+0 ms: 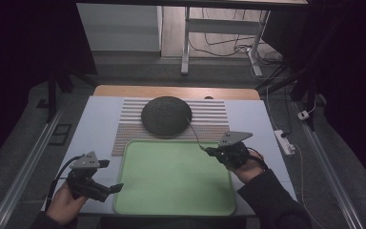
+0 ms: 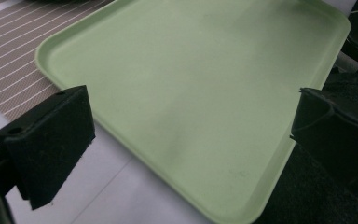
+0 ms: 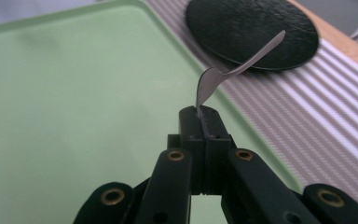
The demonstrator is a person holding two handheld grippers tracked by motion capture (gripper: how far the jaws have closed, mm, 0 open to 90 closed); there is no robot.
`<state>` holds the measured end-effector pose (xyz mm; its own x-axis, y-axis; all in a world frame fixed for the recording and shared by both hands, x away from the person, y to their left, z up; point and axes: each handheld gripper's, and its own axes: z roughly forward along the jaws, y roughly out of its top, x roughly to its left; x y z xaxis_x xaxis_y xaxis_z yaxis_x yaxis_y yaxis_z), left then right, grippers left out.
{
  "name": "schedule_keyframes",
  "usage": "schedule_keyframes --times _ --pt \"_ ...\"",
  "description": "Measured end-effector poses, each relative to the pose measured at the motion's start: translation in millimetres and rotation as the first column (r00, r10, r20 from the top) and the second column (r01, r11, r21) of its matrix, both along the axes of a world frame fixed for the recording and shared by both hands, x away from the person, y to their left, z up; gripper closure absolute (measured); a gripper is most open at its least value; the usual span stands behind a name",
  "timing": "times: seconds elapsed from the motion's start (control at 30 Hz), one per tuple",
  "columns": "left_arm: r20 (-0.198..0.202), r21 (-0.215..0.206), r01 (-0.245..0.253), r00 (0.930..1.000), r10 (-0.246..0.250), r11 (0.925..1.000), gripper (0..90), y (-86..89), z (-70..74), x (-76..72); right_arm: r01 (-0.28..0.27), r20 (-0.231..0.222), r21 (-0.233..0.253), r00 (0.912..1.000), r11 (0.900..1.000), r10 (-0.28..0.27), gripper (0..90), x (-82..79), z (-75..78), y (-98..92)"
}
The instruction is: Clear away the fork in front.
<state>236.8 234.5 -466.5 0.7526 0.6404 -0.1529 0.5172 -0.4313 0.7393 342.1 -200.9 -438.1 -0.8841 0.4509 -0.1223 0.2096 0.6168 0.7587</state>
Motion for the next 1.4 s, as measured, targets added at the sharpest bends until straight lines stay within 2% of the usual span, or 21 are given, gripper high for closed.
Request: schedule_keyframes --times 0.23,0.37,0.5,0.6,0.63,0.67,0.77,0.87,0.93,1.03,1.13,1.17,1.3,1.4 --pt "-0.039 -0.014 0.044 0.9982 -0.045 0.9989 0.0 -19.8 3.5 20.8 -0.061 -0.042 0.036 0.9972 0.997 0.063 89.9 -17.3 -1.6 1.4" --pt "-0.011 0.034 0.077 0.9970 -0.076 0.9965 0.0 -34.4 5.8 29.4 -0.106 -0.061 0.054 0.9922 0.993 0.109 89.9 -29.3 -2.9 5.3" --pt "0.000 0.080 0.114 0.9934 -0.114 0.9903 0.0 -48.1 6.6 38.5 -0.151 -0.070 0.068 0.9852 0.986 0.156 89.9 -40.5 -3.0 9.8" --pt "-0.004 0.087 0.155 0.9879 -0.155 0.9841 0.0 -56.1 7.3 46.0 -0.185 -0.079 0.080 0.9783 0.979 0.192 89.9 -48.6 -3.0 13.1" --pt "-0.001 0.094 0.172 0.9850 -0.173 0.9806 0.3 -58.8 7.5 48.1 -0.208 -0.088 0.086 0.9726 0.974 0.215 89.9 -53.8 -2.9 15.6" --pt "0.000 0.105 0.193 0.9809 -0.194 0.9755 0.3 -61.2 7.8 50.4 -0.208 -0.088 0.086 0.9726 0.974 0.215 89.9 -53.8 -2.9 15.6" --pt "-0.004 0.118 0.233 0.9721 -0.235 0.9652 0.0 -70.1 7.9 57.0 -0.240 -0.095 0.091 0.9639 0.966 0.249 89.9 -61.1 -3.2 19.8" --pt "0.007 0.152 0.277 0.9596 -0.281 0.9488 0.0 -79.9 8.7 62.0 -0.268 -0.100 0.093 0.9557 0.959 0.277 89.9 -67.0 -3.2 23.2" --pt "0.015 0.173 0.298 0.9522 -0.305 0.9387 0.0 -86.9 8.9 64.9 -0.286 -0.102 0.102 0.9498 0.953 0.296 89.9 -70.1 -3.2 24.9" --pt "0.017 0.178 0.329 0.9412 -0.337 0.9274 0.0 -96.5 8.9 70.0 -0.303 -0.108 0.109 0.9429 0.947 0.315 89.9 -74.0 -2.6 27.0" --pt "0.023 0.204 0.355 0.9300 -0.367 0.9124 0.6 -106.1 8.7 73.6 -0.327 -0.110 0.117 0.9341 0.938 0.340 89.9 -77.2 -2.4 28.8" --pt "0.032 0.220 0.363 0.9248 -0.379 0.9052 2.0 -108.6 8.8 74.1 -0.333 -0.108 0.114 0.9322 0.936 0.345 89.9 -78.0 -2.1 29.2" --pt "0.031 0.246 0.426 0.8943 -0.446 0.8706 12.5 -116.6 7.5 75.3 -0.357 -0.115 0.119 0.9219 0.926 0.370 89.9 -80.8 -2.0 31.0" --pt "0.037 0.259 0.459 0.8744 -0.484 0.8498 22.8 -119.8 6.4 75.3 -0.375 -0.120 0.122 0.9137 0.919 0.388 90.0 -82.0 -1.8 31.9"
